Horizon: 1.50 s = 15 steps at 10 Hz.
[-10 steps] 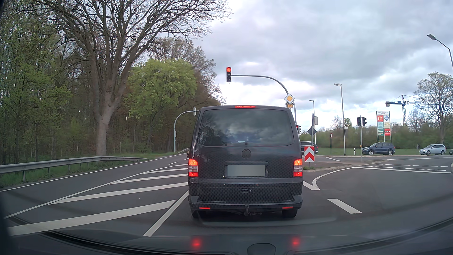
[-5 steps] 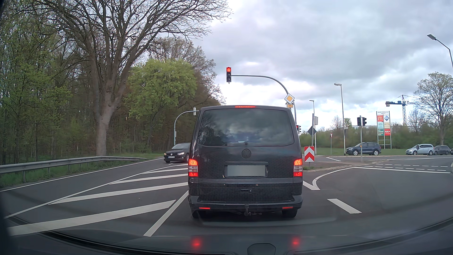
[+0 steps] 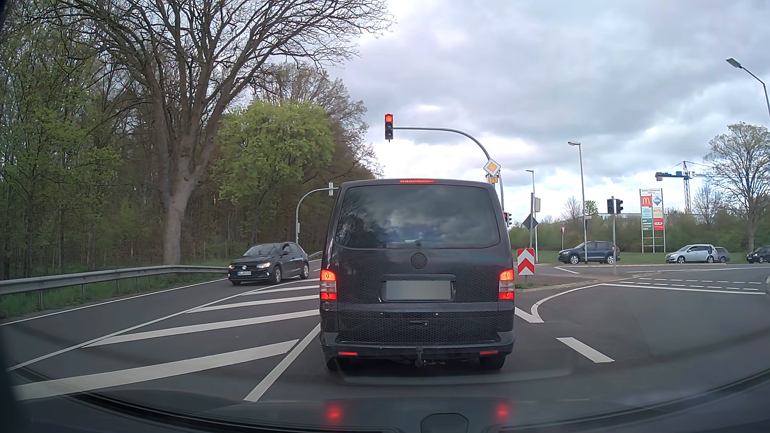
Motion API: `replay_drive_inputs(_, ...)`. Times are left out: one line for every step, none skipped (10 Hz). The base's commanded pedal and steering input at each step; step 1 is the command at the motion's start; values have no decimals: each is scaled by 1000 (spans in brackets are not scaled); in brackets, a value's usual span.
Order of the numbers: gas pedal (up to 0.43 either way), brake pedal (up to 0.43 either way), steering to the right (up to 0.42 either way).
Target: Follow the waypoints while adhering to traffic rules and regulations
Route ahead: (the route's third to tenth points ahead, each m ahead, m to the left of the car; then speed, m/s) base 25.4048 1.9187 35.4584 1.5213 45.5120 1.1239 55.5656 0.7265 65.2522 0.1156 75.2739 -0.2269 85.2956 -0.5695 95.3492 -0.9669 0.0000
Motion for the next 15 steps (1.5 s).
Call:
replay_drive_inputs(0,201,-1)
replay_drive_inputs(0,201,-1)
replay_drive_inputs(0,195,-1)
replay_drive_inputs(0,201,-1)
replay_drive_inputs(0,201,-1)
replay_drive_inputs(0,201,-1)
replay_drive_inputs(0,201,-1)
replay_drive_inputs(0,201,-2)
replay_drive_inputs(0,201,-1)
replay_drive_inputs(0,201,-2)
replay_drive_inputs(0,201,-1)
replay_drive_inputs(0,201,-1)
replay_drive_inputs(0,201,-1)
replay_drive_inputs(0,201,-2)
replay_drive_inputs(0,201,-1)
